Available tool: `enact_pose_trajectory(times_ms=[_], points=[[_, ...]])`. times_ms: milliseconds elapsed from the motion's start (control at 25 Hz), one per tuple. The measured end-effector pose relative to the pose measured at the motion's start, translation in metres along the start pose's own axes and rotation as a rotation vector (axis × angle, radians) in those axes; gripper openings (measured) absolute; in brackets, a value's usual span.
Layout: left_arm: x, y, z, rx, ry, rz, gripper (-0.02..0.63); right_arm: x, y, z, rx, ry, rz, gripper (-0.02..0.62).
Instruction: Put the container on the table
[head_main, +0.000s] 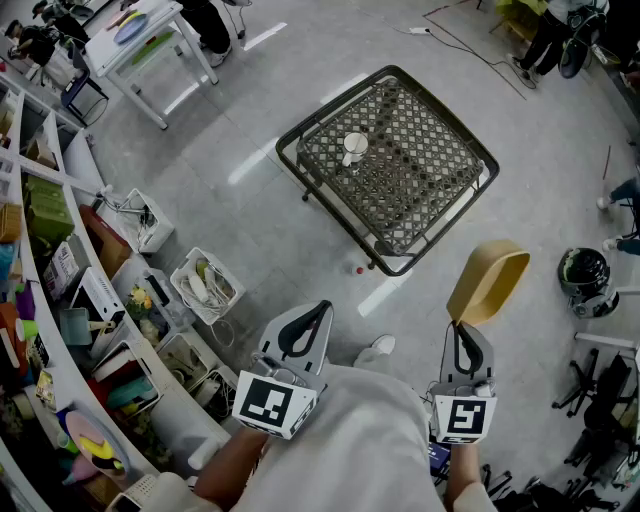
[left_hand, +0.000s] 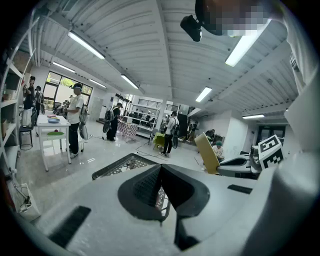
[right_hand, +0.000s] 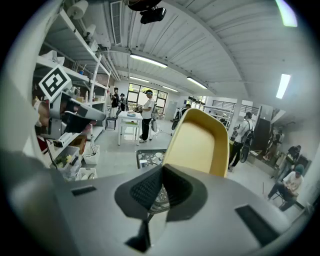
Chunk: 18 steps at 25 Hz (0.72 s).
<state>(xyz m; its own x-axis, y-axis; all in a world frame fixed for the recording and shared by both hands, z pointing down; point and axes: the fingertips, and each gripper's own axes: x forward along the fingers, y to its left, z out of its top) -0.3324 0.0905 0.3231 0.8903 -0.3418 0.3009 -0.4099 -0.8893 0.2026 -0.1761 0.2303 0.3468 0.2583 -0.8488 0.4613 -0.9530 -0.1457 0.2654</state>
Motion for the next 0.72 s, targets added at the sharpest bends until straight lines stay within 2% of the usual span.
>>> enact_pose_trajectory(times_ms=[120, 400, 520, 720], points=[[0.017, -0.044, -0.008, 0.0, 0.015, -0.012, 0.023, -0.027, -0.033, -0.014, 0.072, -0.027, -0.018, 0.021], [0.052, -0.131, -0.008, 0.044, 0.008, -0.029, 0.023, -0.07, -0.095, -0.044, 0.121, -0.133, -0.012, 0.022], [0.066, -0.165, -0.015, 0.056, 0.022, -0.044, 0.023, -0.081, -0.11, -0.052, 0.094, -0.198, 0.032, 0.023], [0.087, -0.216, -0.022, 0.085, 0.026, -0.072, 0.023, -0.096, -0.13, -0.07, 0.1, -0.234, 0.067, 0.021]])
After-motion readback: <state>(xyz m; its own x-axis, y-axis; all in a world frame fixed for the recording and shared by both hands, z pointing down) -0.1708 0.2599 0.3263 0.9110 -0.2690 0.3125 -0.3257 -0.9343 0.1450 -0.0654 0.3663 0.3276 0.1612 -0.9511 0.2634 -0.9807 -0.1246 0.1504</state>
